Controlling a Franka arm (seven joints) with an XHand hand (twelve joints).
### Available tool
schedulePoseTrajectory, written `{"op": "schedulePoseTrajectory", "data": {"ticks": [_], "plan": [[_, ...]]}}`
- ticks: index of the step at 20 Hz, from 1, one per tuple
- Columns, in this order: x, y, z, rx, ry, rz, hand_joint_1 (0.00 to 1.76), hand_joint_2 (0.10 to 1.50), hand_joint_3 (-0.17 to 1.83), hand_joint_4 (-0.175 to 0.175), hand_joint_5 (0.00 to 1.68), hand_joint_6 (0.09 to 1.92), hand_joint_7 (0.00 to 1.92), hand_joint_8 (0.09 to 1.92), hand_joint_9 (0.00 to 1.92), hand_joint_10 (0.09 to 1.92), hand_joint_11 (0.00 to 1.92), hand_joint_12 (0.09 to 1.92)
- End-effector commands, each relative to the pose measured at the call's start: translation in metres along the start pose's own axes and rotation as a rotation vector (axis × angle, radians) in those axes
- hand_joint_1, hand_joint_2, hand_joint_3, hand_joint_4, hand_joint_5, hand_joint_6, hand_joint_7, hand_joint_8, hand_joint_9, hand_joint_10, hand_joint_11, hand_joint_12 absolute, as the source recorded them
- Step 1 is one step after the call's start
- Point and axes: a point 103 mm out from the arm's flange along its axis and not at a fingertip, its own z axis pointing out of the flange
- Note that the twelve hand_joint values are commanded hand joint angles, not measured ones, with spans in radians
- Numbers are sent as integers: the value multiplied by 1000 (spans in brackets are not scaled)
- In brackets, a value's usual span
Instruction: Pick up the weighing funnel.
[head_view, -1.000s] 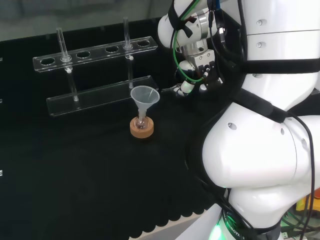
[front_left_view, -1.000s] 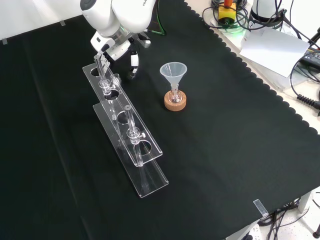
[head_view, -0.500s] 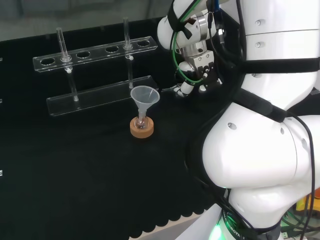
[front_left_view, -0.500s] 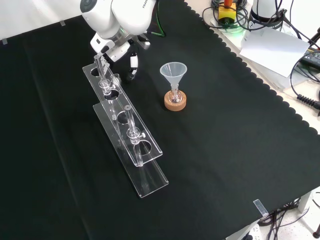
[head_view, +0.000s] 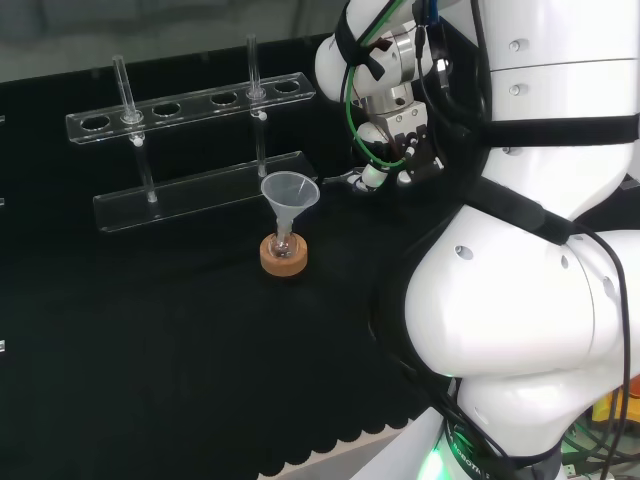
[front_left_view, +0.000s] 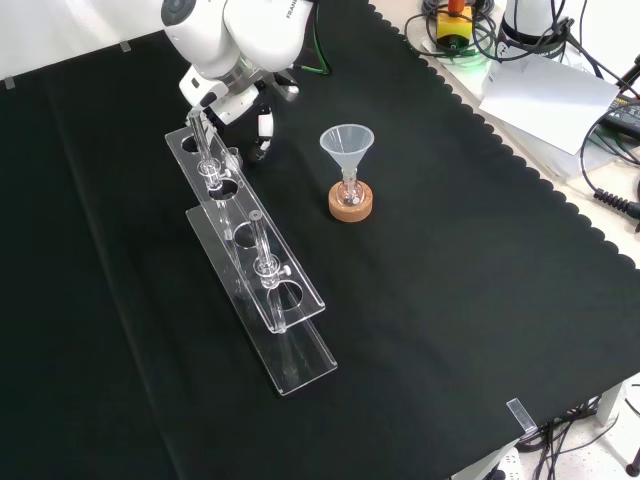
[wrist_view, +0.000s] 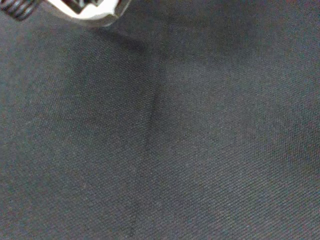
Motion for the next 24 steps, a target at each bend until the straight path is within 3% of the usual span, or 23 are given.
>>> {"op": "schedulePoseTrajectory", "data": {"ticks": [1, 16, 24], "plan": [[-2, 1, 2, 1, 2, 4, 870, 657, 574, -42, 620, 356, 427, 663, 685, 538, 358, 1373], [3, 6, 4, -7, -9, -13, 878, 655, 604, -26, 602, 637, 426, 667, 690, 542, 366, 1364], [2, 7, 3, -8, -25, -6, 891, 656, 617, -7, 699, 756, 429, 670, 696, 543, 374, 1360]]}}
